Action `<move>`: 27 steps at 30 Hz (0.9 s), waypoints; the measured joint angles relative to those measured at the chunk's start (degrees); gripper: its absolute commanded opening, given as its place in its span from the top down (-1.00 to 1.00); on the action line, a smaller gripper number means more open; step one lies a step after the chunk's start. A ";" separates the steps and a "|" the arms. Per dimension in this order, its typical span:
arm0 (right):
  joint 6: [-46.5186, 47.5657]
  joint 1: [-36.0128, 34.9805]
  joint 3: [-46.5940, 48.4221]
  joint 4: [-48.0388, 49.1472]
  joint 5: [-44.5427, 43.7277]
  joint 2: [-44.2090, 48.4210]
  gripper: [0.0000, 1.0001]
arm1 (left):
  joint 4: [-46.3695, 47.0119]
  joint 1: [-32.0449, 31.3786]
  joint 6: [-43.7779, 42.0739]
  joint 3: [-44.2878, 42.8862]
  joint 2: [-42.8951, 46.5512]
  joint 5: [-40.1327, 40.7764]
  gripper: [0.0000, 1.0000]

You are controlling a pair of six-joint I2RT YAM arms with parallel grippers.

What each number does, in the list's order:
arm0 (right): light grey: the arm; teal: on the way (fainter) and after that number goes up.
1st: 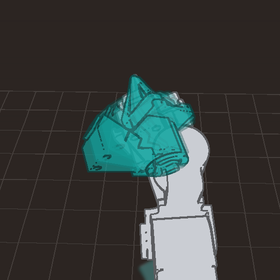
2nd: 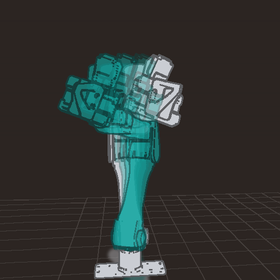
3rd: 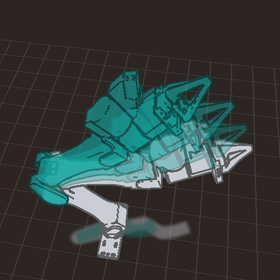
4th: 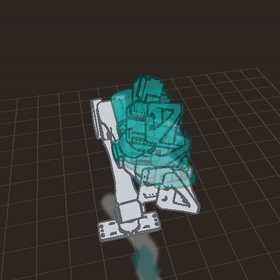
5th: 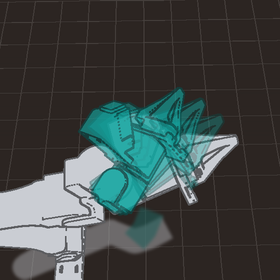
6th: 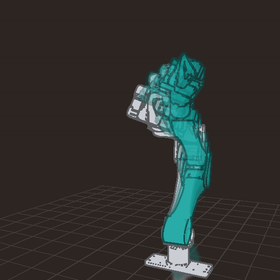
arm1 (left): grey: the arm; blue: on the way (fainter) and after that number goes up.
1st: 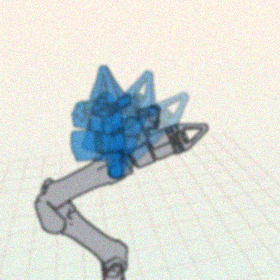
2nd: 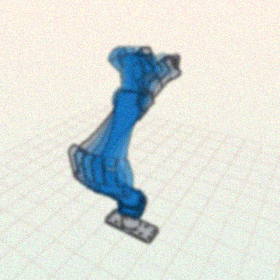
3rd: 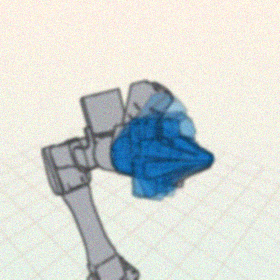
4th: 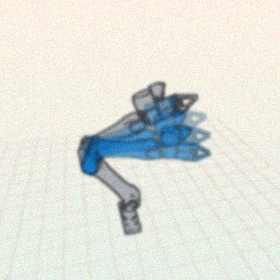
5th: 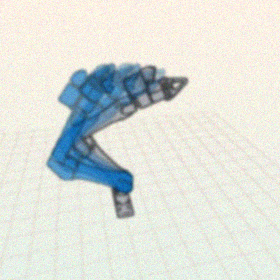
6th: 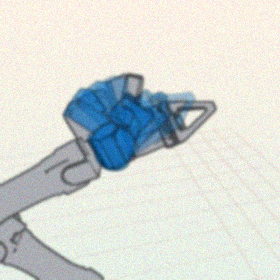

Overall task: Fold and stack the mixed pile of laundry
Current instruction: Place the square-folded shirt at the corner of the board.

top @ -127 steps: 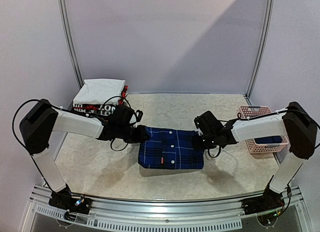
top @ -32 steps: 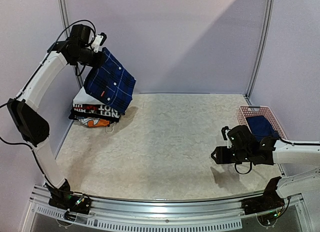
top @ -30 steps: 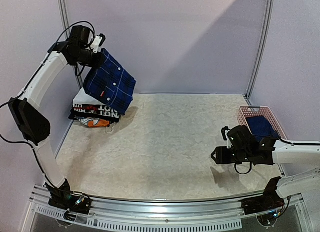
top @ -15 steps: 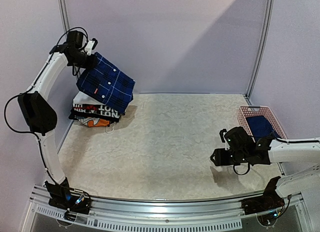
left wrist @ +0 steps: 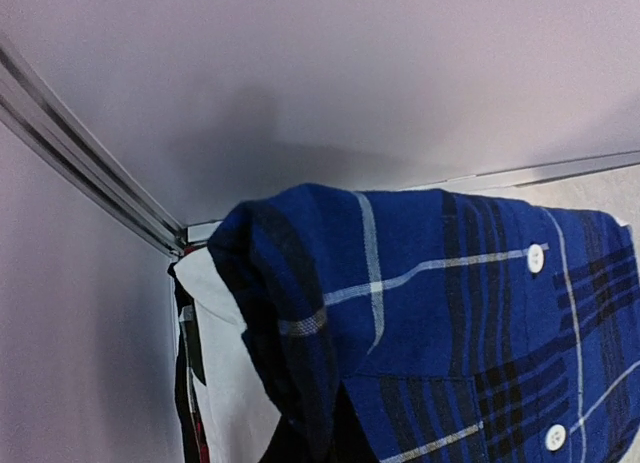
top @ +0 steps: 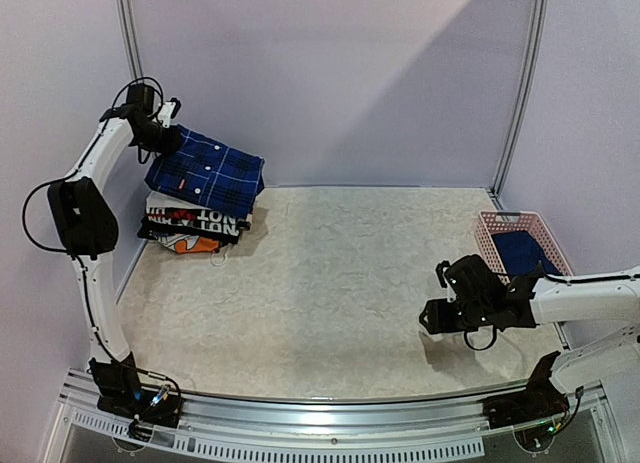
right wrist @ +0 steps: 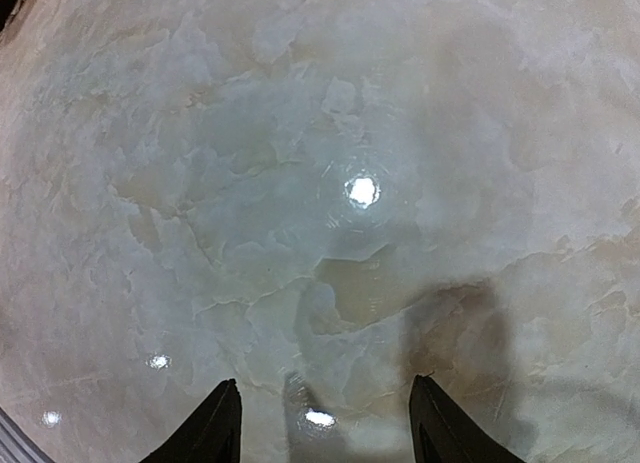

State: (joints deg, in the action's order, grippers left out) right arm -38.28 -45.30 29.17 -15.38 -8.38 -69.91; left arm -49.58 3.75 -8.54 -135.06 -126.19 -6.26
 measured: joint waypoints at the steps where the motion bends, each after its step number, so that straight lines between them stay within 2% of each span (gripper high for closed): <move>1: -0.02 0.00 0.00 0.00 0.04 -0.31 -0.16 | 0.39 0.81 0.22 0.00 -0.59 -0.72 1.00; 8: 0.02 0.00 0.02 0.04 0.22 -1.86 -0.15 | 1.84 4.81 2.60 0.00 -3.32 -5.22 1.00; 15: 0.04 0.00 0.02 0.22 0.61 -2.34 -0.15 | 4.31 6.16 4.57 0.00 -4.87 -8.11 1.00; 27: 0.17 0.00 0.13 0.46 1.42 -3.34 -0.14 | 7.93 7.08 6.75 0.07 -6.25 -8.68 1.00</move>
State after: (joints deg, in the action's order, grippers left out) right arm -38.11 -45.30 29.30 -14.92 -6.96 -73.25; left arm -41.65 10.83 -1.78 -135.00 -132.44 -14.94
